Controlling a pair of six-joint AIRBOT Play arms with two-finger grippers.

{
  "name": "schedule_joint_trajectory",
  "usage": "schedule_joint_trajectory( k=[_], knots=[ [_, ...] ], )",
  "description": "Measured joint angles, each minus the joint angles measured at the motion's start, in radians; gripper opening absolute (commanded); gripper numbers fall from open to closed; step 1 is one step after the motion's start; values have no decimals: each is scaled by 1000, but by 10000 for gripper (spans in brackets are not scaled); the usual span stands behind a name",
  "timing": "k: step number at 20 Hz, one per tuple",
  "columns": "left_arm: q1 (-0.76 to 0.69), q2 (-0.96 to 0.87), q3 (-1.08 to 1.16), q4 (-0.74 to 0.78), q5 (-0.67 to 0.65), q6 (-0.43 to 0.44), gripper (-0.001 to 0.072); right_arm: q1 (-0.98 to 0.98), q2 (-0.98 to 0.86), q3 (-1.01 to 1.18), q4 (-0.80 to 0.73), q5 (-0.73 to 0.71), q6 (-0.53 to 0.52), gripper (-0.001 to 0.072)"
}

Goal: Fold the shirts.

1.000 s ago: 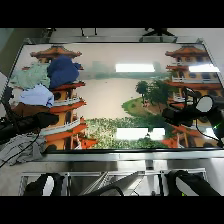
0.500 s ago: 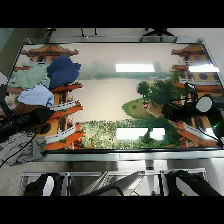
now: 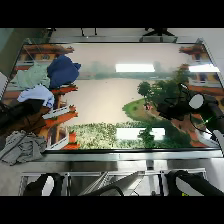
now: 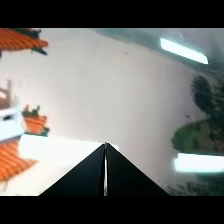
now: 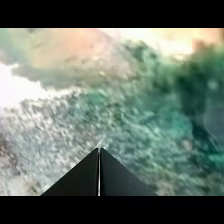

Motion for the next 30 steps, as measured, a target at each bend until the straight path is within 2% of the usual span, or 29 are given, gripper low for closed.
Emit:
schedule_joint_trajectory(
  k=[1, 4, 5, 6, 7, 11, 12, 13, 14, 19, 20, 21, 22, 23, 24, 25, 26, 27, 28, 29, 30],
  knots=[
    [-1, -58, 48, 28, 13, 5, 667, 0, -4, 0, 6, -14, -14, 30],
    [-15, -331, 278, 84, 28, 17, 668, 0, -11, 0, 15, -47, -44, 32],
    [-23, -431, 370, 92, 26, 19, 668, 0, -12, 0, 18, -56, -51, 118],
    [-32, -544, 475, 102, 16, 20, 668, 0, -13, 0, 19, -63, -55, 320],
    [-44, -660, 588, 109, 2, 22, 668, 0, -13, 0, 21, -69, -58, 392],
    [-101, -1084, 1022, 170, -83, -13, 669, 0, -14, 0, 22, -84, -66, 395],
    [-117, -1170, 1108, 204, -100, -25, 669, 0, -14, 0, 23, -84, -66, 417],
    [-132, -1236, 1167, 241, -104, -36, 669, 0, -14, 0, 24, -85, -66, 580],
    [-146, -1286, 1199, 276, -97, -44, 669, 0, -14, 0, 24, -86, -67, 658],
    [-191, -1393, 1185, 375, 27, -57, 652, 0, -14, 0, 24, -91, -69, 658],
    [-195, -1398, 1181, 380, 49, -58, 441, 0, -14, 0, 24, -91, -69, 657],
    [-197, -1403, 1177, 393, 70, -59, 74, 0, -14, 0, 24, -91, -69, 657],
    [-198, -1408, 1177, 397, 85, -62, 12, 0, -14, 0, 24, -92, -69, 657],
    [-200, -1411, 1182, 401, 75, -62, 12, 0, -14, 0, 24, -92, -69, 656],
    [-203, -1413, 1194, 402, 60, -62, 12, 0, -14, 0, 24, -92, -69, 603],
    [-206, -1413, 1213, 401, 27, -62, 11, 0, -14, 0, 24, -92, -69, 419],
    [-210, -1410, 1232, 394, -4, -63, 11, 0, -14, 0, 24, -92, -69, 317],
    [-217, -1396, 1248, 373, -34, -62, 11, 0, -14, 0, 24, -92, -71, 316],
    [-227, -1369, 1254, 340, -63, -53, 11, 0, -14, 0, 24, -92, -78, 222],
    [-240, -1334, 1247, 301, -88, -37, 11, 0, -14, 0, 24, -92, -85, 22],
    [-256, -1287, 1231, 254, -117, -15, 11, 0, -14, 0, 24, -92, -90, 20]
  ],
)
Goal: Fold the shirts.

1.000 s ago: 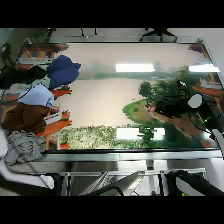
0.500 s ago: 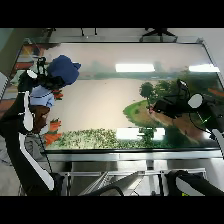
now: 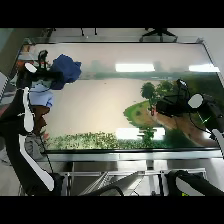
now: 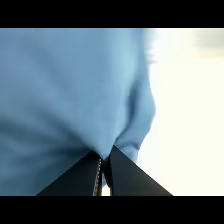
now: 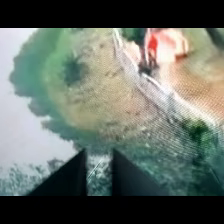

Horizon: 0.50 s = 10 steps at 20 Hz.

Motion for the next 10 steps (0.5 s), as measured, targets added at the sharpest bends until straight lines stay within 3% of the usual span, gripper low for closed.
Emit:
schedule_joint_trajectory(
  k=[6, 10],
  knots=[
    [-188, 281, -220, -243, -254, 53, 11, -1, 31, 1, 0, 26, -60, 20],
    [-381, 411, -464, -294, -276, 48, 12, -1, 79, 1, 0, 104, -94, 20]
  ],
)
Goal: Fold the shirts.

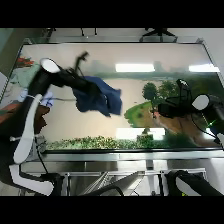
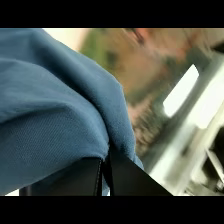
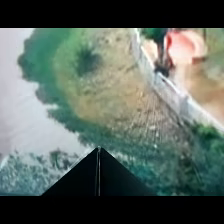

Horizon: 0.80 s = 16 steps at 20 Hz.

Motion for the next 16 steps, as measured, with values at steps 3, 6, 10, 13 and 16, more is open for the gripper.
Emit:
schedule_joint_trajectory(
  k=[3, 6, 10, 13, 16],
  knots=[
    [-119, 37, -135, -14, 64, -8, 16, 1, 19, -6, 12, 43, -10, 20],
    [-165, 52, -173, -6, 128, -9, 615, 1, 26, -32, 61, 63, -23, 29],
    [-100, 58, -101, 101, 47, -66, 594, 2, 18, -82, 168, 58, -87, 449],
    [27, 79, -102, 195, -48, -114, 596, 2, -32, -97, 224, 19, -156, 450],
    [167, 123, -241, 234, -68, -130, 597, 2, -135, -101, 296, -23, -261, 464]
  ],
)
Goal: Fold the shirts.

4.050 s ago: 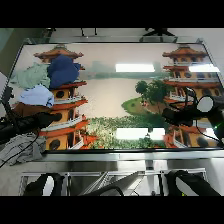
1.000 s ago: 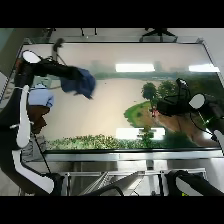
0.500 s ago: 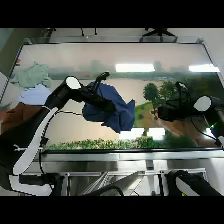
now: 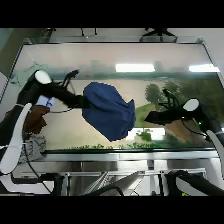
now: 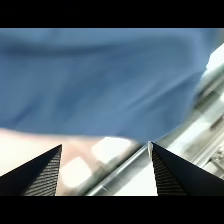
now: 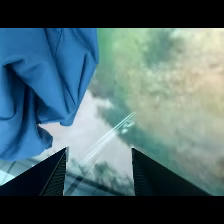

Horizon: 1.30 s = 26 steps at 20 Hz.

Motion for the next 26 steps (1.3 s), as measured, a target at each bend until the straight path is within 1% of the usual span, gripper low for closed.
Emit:
schedule_joint_trajectory(
  k=[2, 4, 6, 9, 10, 11, 12, 13, 15, 17, 20, 23, 26],
  knots=[
    [69, 16, -124, -3, 32, 18, 597, 2, -87, -2, 85, -23, -92, 463],
    [104, 5, -225, -62, 85, 67, 597, 11, -175, 3, 179, -56, -178, 462],
    [111, -37, -287, -135, 144, 119, 597, 32, -254, 23, 247, -85, -233, 462],
    [85, -127, -299, -203, 192, 166, 595, 78, -353, 77, 306, -101, -273, 459],
    [75, -153, -285, -227, 192, 173, 497, 93, -380, 99, 323, -102, -280, 410],
    [64, -178, -263, -238, 202, 178, 297, 103, -399, 117, 331, -104, -286, 240],
    [55, -200, -243, -240, 217, 180, 113, 111, -417, 133, 328, -114, -288, 59],
    [48, -219, -217, -237, 233, 180, 12, 114, -430, 148, 321, -122, -294, 21],
    [38, -238, -165, -251, 224, 183, 12, 112, -435, 177, 335, -109, -308, 20],
    [34, -239, -121, -252, 199, 182, 11, 93, -421, 200, 337, -62, -323, 20],
    [52, -165, -82, -255, 159, 175, 10, 26, -333, 223, 343, 21, -340, 20],
    [93, -1, -68, -227, 132, 143, 10, -88, -161, 234, 344, 102, -347, 20],
    [112, 239, -62, -216, 117, 117, 11, -181, 57, 238, 365, 171, -361, 20]
  ],
)
